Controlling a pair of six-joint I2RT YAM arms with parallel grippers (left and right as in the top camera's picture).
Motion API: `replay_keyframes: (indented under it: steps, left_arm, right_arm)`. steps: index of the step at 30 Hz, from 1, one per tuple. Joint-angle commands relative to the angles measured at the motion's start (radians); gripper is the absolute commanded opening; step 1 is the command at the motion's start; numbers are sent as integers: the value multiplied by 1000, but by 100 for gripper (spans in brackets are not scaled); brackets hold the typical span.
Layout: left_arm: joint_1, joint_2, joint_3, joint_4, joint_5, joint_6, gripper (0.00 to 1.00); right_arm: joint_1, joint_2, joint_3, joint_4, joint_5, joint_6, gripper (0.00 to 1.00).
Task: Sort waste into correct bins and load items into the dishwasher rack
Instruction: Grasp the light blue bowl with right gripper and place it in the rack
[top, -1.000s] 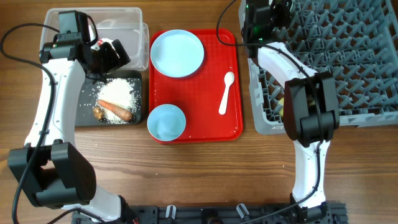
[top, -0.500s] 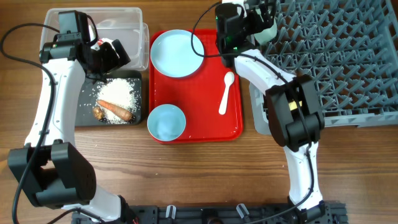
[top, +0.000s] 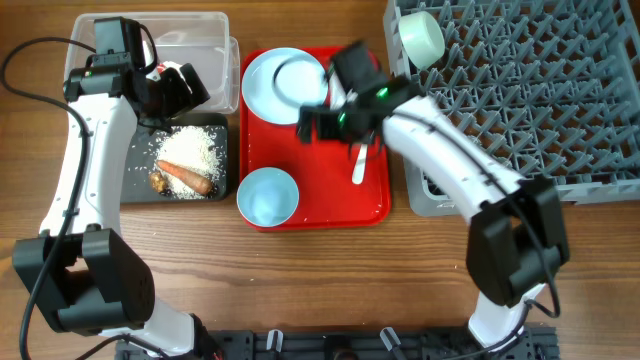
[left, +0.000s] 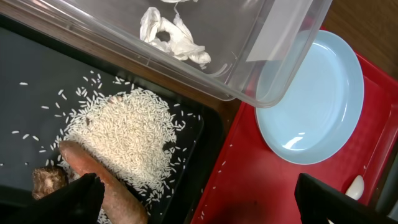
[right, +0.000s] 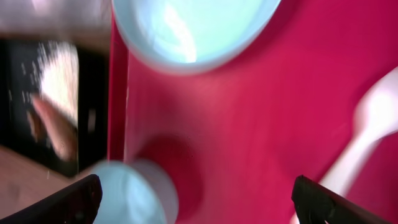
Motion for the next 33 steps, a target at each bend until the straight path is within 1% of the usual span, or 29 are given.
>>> replay_keyframes:
  steps: [1, 4, 5, 6, 7, 9, 10, 11, 13, 14, 15, 18, 19, 21, 23, 24, 25, 26, 28, 29, 31, 32, 33]
  left_arm:
    - [-2, -11, 4, 2, -6, 5, 100]
    - [-2, -11, 4, 2, -6, 5, 100]
    - [-2, -11, 4, 2, -6, 5, 100]
    - [-2, -11, 4, 2, -6, 5, 100]
    - [-2, -11, 4, 2, -6, 5, 100]
    - [-2, -11, 4, 2, -6, 5, 100]
    - [-2, -11, 4, 2, -6, 5, 100]
    - [-2, -11, 4, 2, -6, 5, 100]
    - [-2, -11, 4, 2, -6, 5, 100]
    - [-2, -11, 4, 2, -6, 5, 100]
    - [-2, -11, 4, 2, -6, 5, 100]
    - [-2, -11, 4, 2, -6, 5, 100]
    - [-2, -11, 4, 2, -6, 5, 100]
    - [-2, -11, 4, 2, -6, 5, 100]
    - [-2, -11, 4, 2, -6, 5, 100]
    - [-2, -11, 4, 2, -6, 5, 100]
    - [-2, -11, 4, 2, -6, 5, 100]
    - [-2, -11, 4, 2, -6, 5, 100]
    - [-2, -11, 4, 2, -6, 5, 100]
    - [-2, -11, 4, 2, -6, 5, 100]
    - [-2, -11, 4, 2, -6, 5, 100]
    - [-2, -11, 4, 2, -6, 5, 100]
    - [-2, -11, 4, 2, -6, 5, 100]
  right_arm:
    - [132, 18, -90, 2, -81, 150, 92]
    - [193, 69, -93, -17, -63, 185, 84]
    - [190, 87, -93, -24, -63, 203, 74]
    - [183, 98, -93, -25, -75, 203, 69]
    - [177, 110, -93, -24, -79, 206, 58]
    - [176, 133, -91, -25, -79, 224, 53]
    - [171, 134, -90, -25, -78, 228, 45]
    - [163, 134, -90, -18, -78, 230, 27]
    - [159, 134, -91, -14, -74, 251, 14]
    - [159, 134, -90, -14, -71, 252, 10]
    - [159, 134, -90, -16, -71, 251, 4]
    - [154, 133, -84, -16, -82, 245, 4]
    - [143, 132, -73, -16, -108, 222, 4]
    - [108, 101, -58, -30, -103, 176, 4]
    - [56, 34, -58, -53, -64, 137, 4]
    - [6, -51, -58, -86, 32, 114, 4]
    - [-18, -97, -58, -95, 99, 101, 4]
    - [-46, -160, -58, -96, 205, 54, 4]
    - [-79, -267, -58, -115, 522, 30, 4]
    - [-89, -330, -58, -138, 807, 30, 4]
    - [-92, -380, -58, -156, 1165, 30, 4]
    - [-92, -382, -58, -157, 1294, 24, 4]
    - [-92, -370, -69, -142, 1412, -37, 4]
